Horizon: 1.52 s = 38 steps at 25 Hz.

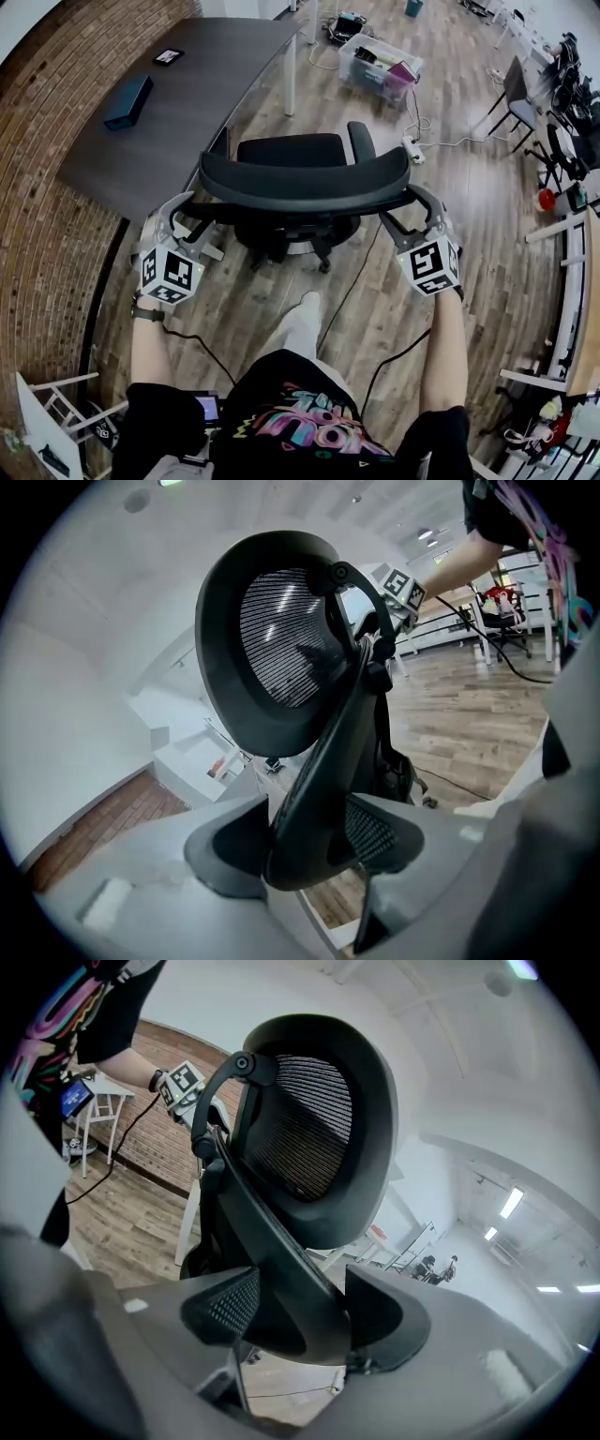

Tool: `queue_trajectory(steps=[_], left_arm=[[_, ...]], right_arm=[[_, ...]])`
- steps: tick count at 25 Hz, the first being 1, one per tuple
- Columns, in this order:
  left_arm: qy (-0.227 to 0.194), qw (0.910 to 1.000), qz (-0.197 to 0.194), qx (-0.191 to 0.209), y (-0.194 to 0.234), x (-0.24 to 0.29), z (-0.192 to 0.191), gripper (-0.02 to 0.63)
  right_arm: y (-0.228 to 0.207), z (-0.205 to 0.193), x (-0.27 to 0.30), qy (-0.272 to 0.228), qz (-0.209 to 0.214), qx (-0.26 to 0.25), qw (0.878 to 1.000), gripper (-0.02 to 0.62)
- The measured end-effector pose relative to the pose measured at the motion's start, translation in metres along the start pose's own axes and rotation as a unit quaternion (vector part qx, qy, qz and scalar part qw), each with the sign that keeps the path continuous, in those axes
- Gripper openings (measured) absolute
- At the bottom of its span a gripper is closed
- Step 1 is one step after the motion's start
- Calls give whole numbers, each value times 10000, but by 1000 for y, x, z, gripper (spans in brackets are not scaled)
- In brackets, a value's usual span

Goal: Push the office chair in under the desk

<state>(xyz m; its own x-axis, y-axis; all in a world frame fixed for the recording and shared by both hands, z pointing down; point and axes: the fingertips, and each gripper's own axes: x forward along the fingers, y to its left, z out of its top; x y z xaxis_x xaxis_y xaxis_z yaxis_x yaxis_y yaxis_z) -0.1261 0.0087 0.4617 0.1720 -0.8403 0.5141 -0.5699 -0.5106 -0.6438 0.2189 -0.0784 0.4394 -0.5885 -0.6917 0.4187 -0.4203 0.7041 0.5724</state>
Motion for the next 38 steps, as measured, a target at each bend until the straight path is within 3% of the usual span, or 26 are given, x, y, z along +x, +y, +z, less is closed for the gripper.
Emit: queue_trajectory(steps=[10,22,34,38], left_arm=[[170,9996,178,-168,32,37,-2,250],[284,9968,661,-355,65,78,5,250],[714,9895,1043,-705,90,108,7,253],[1130,9811,1245,-961,98,119,5,255]], right_arm=[[-39,1,58,-41,287,-146,9995,281],[-96,4,135,-302,616,-365,9970,281],[-140,15,198,-1177,1125,-653,9845,284],[-158,23,227,-1605,1629,-405,9727,284]])
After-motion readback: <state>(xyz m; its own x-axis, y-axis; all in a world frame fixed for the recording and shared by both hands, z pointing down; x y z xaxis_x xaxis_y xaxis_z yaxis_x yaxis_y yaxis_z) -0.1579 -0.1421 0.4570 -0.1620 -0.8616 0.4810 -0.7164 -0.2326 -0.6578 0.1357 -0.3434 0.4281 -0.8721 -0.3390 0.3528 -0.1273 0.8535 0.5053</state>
